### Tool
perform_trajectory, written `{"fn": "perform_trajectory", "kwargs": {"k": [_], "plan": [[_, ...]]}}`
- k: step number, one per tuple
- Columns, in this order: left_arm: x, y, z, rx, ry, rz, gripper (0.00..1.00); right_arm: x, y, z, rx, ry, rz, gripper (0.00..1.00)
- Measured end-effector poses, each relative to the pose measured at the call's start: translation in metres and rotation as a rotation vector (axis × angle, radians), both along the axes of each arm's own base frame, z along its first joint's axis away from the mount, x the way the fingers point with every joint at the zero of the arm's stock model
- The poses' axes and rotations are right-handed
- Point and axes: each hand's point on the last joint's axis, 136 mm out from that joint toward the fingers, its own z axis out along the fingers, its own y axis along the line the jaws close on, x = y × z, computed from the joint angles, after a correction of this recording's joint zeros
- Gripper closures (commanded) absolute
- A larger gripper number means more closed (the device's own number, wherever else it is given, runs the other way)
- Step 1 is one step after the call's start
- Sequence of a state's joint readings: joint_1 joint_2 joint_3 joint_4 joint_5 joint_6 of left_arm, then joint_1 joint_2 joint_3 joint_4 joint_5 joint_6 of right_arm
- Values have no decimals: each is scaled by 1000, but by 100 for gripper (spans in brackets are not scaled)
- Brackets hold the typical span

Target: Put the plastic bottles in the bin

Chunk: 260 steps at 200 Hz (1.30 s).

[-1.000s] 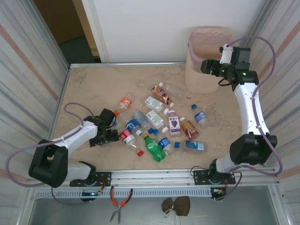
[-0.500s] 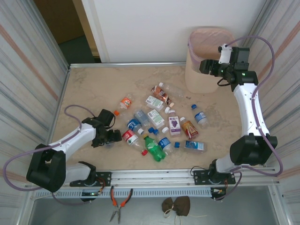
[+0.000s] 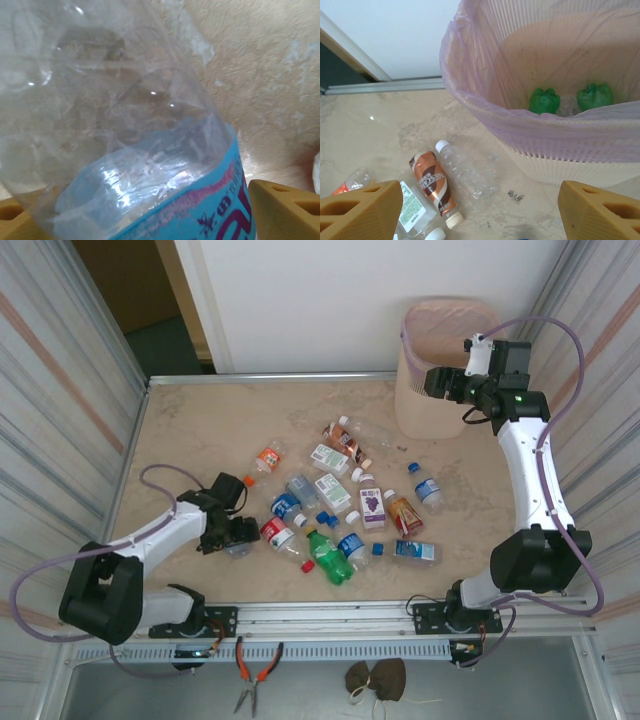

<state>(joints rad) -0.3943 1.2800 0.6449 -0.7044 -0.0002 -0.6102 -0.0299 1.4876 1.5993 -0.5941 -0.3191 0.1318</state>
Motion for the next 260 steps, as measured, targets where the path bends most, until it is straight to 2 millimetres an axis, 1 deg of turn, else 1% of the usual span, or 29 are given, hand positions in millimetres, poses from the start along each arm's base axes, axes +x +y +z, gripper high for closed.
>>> {"fn": "perform_trajectory", "kwargs": {"k": [30, 59, 75, 95, 118, 143, 177, 213, 240, 260], "plan": [[-3, 1, -6, 11, 32, 14, 16, 0, 1, -1, 0, 2, 2, 20], [-3, 1, -8, 13, 38, 18, 23, -2, 2, -2, 0, 5, 4, 20], [-3, 1, -7, 13, 36, 22, 24, -2, 2, -2, 0, 5, 4, 20], [-2, 1, -3, 7, 17, 22, 26, -3, 2, -2, 0, 5, 4, 20], [0, 2, 10, -5, -34, 20, 26, -6, 4, 2, 3, -3, 8, 20], [8, 0, 34, -30, -125, 1, 29, -11, 10, 10, 13, -20, 16, 20], [26, -7, 78, -82, -284, -45, 39, -19, 18, 21, 23, -47, 40, 20], [36, -14, 119, -137, -431, -95, 41, -25, 28, 24, 36, -53, 67, 20], [41, -28, 152, -227, -564, -157, 40, -32, 47, 25, 76, -67, 132, 19], [43, -43, 185, -327, -693, -217, 38, -43, 74, 30, 110, -100, 226, 19]]}}
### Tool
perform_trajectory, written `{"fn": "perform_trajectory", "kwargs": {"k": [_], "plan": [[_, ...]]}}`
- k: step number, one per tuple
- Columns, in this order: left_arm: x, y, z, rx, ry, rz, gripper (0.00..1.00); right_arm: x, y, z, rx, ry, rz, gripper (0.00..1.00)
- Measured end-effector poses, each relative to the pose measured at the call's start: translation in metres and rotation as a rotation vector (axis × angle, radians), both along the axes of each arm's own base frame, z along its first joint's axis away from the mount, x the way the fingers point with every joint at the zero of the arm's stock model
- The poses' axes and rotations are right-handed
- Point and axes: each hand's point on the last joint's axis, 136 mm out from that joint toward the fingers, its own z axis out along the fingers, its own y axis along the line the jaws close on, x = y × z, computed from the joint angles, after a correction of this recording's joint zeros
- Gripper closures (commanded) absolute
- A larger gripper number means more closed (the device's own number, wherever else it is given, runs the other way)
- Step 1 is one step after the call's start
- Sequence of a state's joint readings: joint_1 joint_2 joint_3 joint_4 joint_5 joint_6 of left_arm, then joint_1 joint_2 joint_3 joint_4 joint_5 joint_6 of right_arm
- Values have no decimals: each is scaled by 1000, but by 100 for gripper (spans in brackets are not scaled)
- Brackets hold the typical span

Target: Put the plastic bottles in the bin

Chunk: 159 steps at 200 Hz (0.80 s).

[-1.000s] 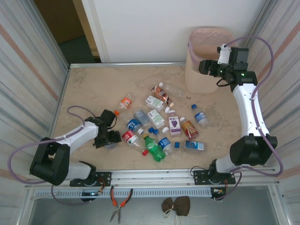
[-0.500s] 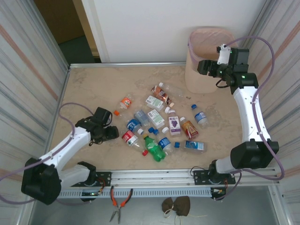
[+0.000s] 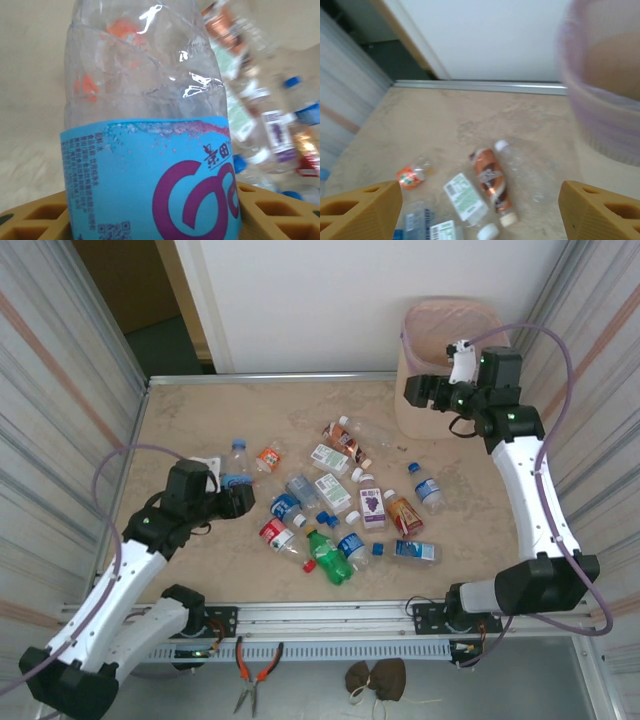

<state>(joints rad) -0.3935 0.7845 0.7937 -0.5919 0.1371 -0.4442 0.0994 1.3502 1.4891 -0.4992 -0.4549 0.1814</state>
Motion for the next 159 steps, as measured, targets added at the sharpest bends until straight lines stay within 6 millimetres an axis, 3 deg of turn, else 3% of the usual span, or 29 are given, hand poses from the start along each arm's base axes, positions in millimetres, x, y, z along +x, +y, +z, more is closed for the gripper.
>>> {"fn": "perform_trajectory", "kwargs": {"k": [36, 91, 122, 159], "plan": [[2, -28, 69, -174, -266, -137, 38, -31, 63, 21, 70, -83, 219, 18], [-4, -67, 133, -345, -507, -377, 40, -95, 147, 75, 204, -249, 558, 16], [-9, -88, 159, -426, -567, -522, 40, -121, 170, 102, 281, -315, 678, 17], [-36, -114, 193, -499, -649, -724, 40, -125, 176, 147, 384, -375, 695, 21]]}}
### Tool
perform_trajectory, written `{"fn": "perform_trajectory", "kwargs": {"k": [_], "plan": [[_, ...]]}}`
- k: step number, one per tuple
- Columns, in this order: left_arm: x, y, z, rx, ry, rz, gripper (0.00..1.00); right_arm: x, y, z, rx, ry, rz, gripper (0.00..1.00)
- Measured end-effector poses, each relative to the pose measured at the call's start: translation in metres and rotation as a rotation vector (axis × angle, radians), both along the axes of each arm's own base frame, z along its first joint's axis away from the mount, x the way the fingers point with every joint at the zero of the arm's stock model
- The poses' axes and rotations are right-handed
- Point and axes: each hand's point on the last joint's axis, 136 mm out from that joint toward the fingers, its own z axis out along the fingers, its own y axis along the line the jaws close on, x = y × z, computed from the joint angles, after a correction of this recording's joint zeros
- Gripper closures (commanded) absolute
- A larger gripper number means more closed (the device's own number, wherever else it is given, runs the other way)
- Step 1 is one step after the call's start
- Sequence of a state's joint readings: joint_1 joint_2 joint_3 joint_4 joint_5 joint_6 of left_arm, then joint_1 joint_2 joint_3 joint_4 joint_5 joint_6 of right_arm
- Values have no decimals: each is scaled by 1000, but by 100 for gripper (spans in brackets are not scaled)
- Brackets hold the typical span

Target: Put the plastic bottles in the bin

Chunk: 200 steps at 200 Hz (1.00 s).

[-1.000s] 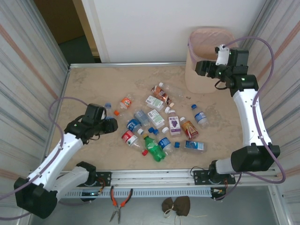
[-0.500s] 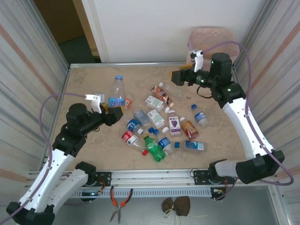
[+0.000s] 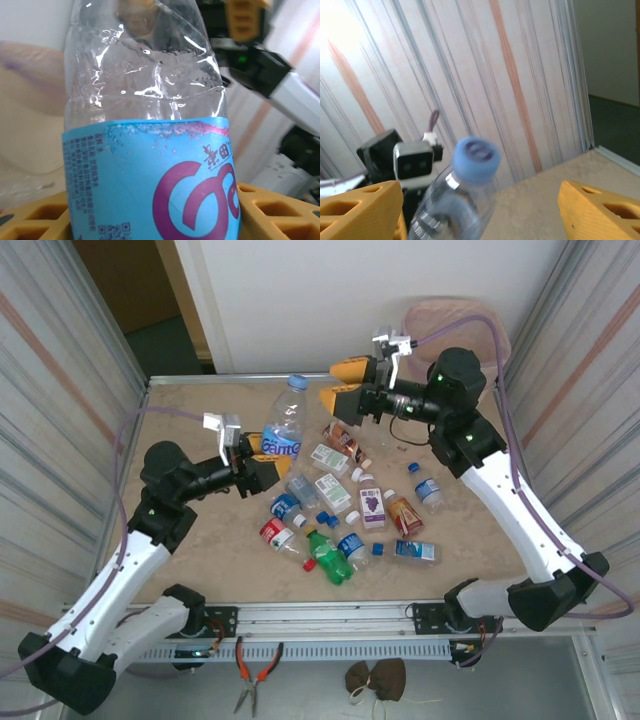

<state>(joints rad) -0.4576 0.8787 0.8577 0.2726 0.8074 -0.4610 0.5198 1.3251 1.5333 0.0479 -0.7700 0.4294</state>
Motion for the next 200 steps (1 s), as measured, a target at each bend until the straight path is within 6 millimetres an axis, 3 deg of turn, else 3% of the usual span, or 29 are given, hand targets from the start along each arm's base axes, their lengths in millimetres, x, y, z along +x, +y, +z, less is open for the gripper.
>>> {"fn": "perform_trajectory", "kwargs": {"k": [40, 120, 200], "plan": [[-26, -16, 22, -17, -77, -129, 40, 0, 8, 24, 88, 9, 53, 26], [-23, -23, 17, 2, -82, -152, 41, -23, 27, 27, 109, 26, 169, 37], [-17, -25, 17, 2, -75, -128, 38, -29, 33, 20, 81, 20, 189, 77]]}}
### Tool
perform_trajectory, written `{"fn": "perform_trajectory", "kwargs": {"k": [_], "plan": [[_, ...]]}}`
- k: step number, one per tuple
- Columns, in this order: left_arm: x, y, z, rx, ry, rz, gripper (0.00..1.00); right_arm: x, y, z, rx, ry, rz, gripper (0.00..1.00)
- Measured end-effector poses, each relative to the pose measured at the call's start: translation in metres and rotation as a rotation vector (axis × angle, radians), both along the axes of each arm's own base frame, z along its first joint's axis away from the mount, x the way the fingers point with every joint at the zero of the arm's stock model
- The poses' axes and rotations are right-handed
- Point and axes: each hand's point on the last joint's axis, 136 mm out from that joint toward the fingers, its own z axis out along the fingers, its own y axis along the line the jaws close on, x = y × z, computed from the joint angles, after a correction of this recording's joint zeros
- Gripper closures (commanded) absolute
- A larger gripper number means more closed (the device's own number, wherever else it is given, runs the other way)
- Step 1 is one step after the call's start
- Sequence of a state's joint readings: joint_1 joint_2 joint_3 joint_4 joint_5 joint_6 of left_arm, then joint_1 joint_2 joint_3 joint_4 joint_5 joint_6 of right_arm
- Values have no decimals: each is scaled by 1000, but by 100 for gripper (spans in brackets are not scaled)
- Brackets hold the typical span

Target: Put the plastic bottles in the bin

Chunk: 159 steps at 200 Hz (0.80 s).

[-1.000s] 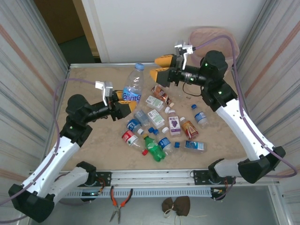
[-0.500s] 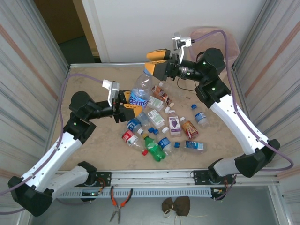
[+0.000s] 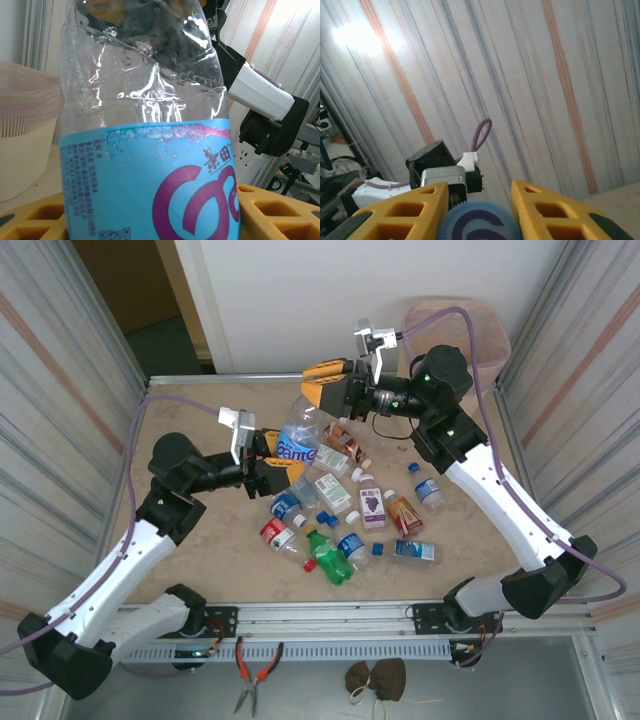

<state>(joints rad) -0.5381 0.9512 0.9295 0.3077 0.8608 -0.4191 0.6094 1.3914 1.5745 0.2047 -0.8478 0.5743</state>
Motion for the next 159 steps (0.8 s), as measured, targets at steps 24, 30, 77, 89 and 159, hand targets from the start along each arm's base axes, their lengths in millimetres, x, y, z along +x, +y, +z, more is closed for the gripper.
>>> {"fn": "perform_trajectory", "kwargs": {"k": [24, 30, 77, 89, 159], "plan": [[4, 1, -3, 8, 6, 25, 20, 0, 0, -1, -4, -3, 1, 83], [6, 1, -3, 10, 4, 36, 18, 0, 0, -1, -6, -2, 0, 83], [10, 12, -3, 25, -12, 135, 9, 16, -5, -12, -41, 23, -65, 83], [10, 16, -4, 30, -16, 161, 9, 27, -13, -13, -53, 28, -109, 83], [21, 32, -32, 103, 33, 306, 13, 139, -125, -5, -140, 12, -681, 89]]}}
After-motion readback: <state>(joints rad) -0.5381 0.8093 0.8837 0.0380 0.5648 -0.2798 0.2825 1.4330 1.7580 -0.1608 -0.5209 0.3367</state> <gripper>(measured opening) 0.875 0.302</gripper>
